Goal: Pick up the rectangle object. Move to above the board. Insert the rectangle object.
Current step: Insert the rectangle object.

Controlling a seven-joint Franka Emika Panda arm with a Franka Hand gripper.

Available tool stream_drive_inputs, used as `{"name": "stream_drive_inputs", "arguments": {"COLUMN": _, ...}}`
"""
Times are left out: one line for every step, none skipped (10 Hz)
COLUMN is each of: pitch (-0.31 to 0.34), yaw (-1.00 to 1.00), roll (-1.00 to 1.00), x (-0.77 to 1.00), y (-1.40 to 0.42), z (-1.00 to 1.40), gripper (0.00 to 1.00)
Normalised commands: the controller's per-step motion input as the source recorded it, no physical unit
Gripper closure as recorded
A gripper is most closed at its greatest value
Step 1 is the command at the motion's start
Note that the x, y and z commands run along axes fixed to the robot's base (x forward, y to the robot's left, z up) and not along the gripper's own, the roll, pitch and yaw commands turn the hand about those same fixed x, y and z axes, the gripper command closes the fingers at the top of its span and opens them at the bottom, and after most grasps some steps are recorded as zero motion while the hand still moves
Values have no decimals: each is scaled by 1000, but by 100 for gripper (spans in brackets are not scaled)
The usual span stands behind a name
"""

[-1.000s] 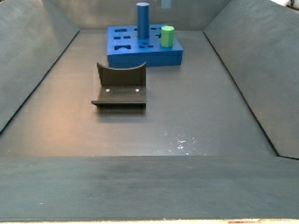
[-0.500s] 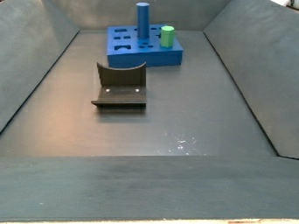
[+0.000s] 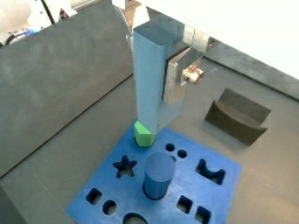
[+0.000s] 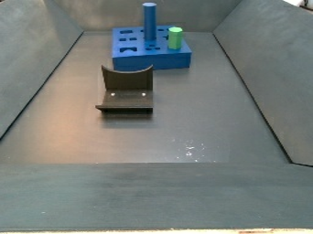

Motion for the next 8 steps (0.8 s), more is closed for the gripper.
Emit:
{"name": "stream_drive_inputs", "arguments": {"pitch": 0, "yaw": 0, "roll": 0, "x": 29, "y": 0, "z": 0, "gripper": 100}}
{"name": "stream_drive_inputs", "arguments": {"pitch": 89, "yaw": -209, "roll": 80, "x": 711, "y": -60, "z": 0, "gripper": 100}}
{"name": "stream_drive_inputs", "arguments": {"pitch": 100, "yaw": -114, "roll": 117, "x": 889, "y": -66, "z": 0, "gripper": 100}}
{"name": "stream_drive_inputs", "arguments": {"pitch": 74, "yaw": -111, "roll": 117, "x": 906, "y": -43, "z": 0, "gripper": 100}}
{"name": "stream_drive_inputs", "arguments": {"pitch": 86, "yaw": -140, "roll": 71, "x": 900, "y": 0, "z": 0, "gripper": 100}}
{"name": "stream_drive_inputs", "arguments": {"pitch": 94, "yaw": -143, "roll": 71, "x": 897, "y": 0, "z": 0, "gripper": 100}}
{"name": "stream_drive_inputs", "arguments": {"pitch": 97, "yaw": -157, "roll": 57, "x": 886, "y": 0, "z": 0, "gripper": 100}}
{"name": "stream_drive_inputs", "arguments": {"pitch": 106, "yaw": -146, "roll": 57, "x": 897, "y": 0, "z": 0, "gripper": 100}}
